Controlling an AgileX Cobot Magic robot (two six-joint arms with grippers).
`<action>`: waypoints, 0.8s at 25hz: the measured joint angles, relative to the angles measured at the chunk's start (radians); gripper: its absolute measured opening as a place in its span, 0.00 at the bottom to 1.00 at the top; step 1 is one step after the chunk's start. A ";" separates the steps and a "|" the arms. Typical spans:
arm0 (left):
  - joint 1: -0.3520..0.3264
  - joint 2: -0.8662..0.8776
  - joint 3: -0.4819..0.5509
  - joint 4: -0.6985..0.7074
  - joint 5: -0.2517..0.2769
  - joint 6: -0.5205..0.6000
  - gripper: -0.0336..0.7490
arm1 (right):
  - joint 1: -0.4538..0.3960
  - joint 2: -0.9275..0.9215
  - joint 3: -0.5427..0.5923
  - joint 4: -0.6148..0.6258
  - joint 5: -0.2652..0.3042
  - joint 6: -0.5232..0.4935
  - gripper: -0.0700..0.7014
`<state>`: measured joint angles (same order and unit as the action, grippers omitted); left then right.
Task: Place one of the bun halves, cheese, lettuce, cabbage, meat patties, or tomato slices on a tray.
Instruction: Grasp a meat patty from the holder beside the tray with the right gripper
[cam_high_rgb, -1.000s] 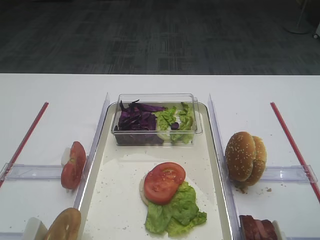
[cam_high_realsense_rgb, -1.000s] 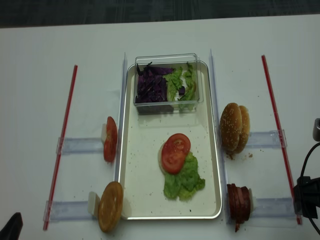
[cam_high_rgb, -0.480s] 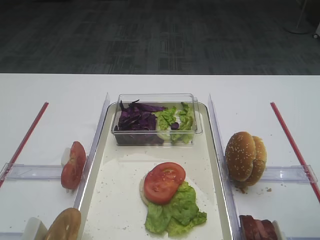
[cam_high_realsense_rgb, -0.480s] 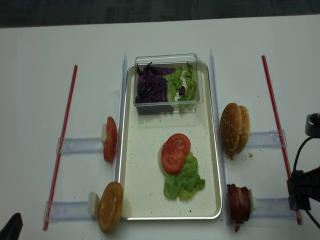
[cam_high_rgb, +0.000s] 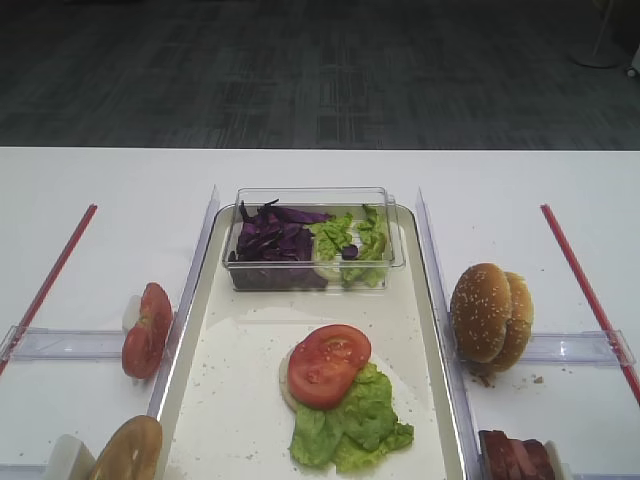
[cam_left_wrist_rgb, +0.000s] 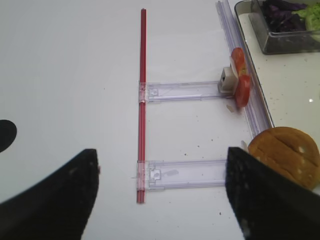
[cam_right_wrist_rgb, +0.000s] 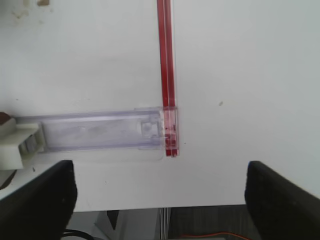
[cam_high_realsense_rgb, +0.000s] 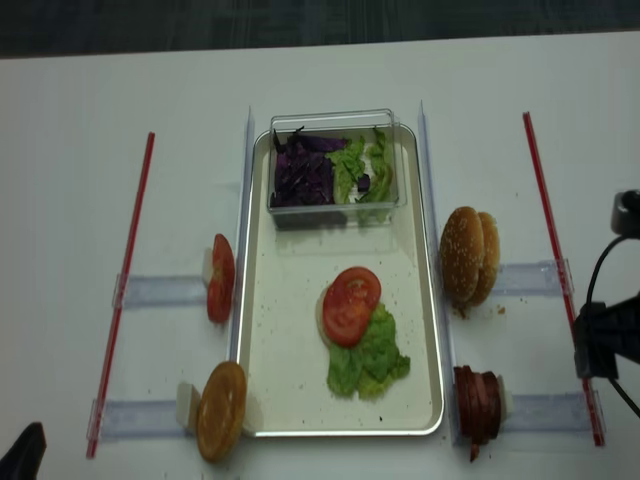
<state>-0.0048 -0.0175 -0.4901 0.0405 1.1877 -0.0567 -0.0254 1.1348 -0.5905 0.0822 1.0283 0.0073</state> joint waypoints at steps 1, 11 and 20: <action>0.000 0.000 0.000 0.000 0.000 0.000 0.67 | 0.000 0.000 -0.007 0.000 0.005 0.000 0.99; 0.000 0.000 0.000 0.000 0.000 0.000 0.67 | 0.000 0.000 -0.015 0.097 0.029 -0.028 0.99; 0.000 0.000 0.000 0.000 0.000 0.000 0.67 | 0.013 0.000 -0.015 0.181 0.037 -0.049 0.99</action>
<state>-0.0048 -0.0175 -0.4901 0.0405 1.1877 -0.0567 -0.0128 1.1348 -0.6058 0.2634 1.0658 -0.0413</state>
